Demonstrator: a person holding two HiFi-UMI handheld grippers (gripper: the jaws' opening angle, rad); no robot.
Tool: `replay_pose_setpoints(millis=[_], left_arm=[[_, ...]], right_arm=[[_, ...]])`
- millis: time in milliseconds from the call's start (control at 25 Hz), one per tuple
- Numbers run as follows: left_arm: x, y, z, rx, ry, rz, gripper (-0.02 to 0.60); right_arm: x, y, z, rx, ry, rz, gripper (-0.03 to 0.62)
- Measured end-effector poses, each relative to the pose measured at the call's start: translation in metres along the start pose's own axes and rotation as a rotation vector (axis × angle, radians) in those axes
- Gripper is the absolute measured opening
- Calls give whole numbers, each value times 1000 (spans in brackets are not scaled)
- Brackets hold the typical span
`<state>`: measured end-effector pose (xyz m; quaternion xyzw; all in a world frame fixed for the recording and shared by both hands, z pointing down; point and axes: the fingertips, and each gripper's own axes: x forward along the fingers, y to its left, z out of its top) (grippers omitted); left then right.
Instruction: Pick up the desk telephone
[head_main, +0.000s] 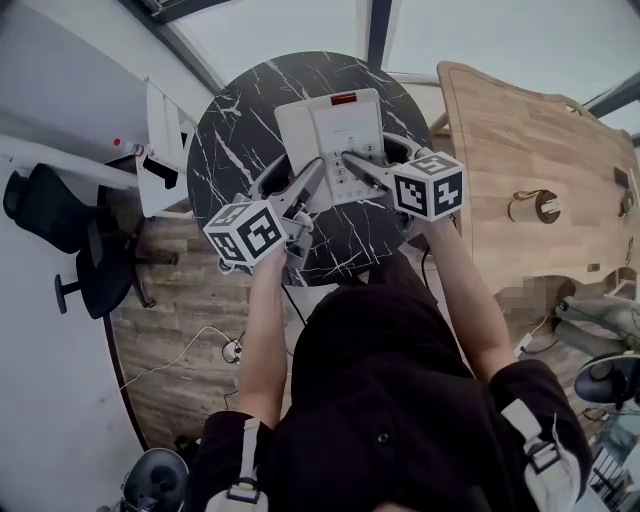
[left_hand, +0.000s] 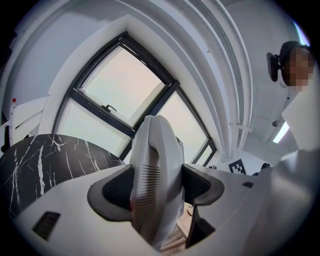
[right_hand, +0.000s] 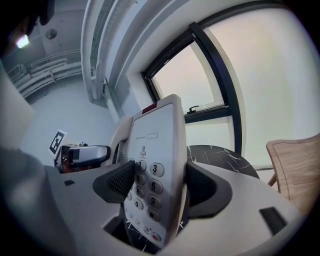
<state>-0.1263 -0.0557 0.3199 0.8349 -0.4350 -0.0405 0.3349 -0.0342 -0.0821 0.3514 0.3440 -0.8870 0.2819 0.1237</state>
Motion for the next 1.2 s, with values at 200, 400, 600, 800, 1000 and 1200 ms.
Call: replay_pose_setpoints(millis=[200, 400, 600, 800, 1000, 1200], left_arm=[[-1, -2, 1, 3, -2, 4, 318], [-1, -2, 0, 3, -1, 8, 318], [0, -1, 1, 9, 1, 8, 319], [0, -1, 1, 8, -1, 8, 319], [1, -1, 1, 6, -1, 6, 319], [4, -1, 0, 0, 2, 8, 319]], right_arm=[[-2, 1, 2, -8, -1, 2, 327], [-1, 1, 1, -12, 2, 3, 327], [0, 1, 1, -5, 4, 3, 327], [-1, 0, 1, -7, 3, 0, 327], [0, -1, 1, -11, 2, -5, 327], [-1, -3, 1, -10, 6, -6, 327]])
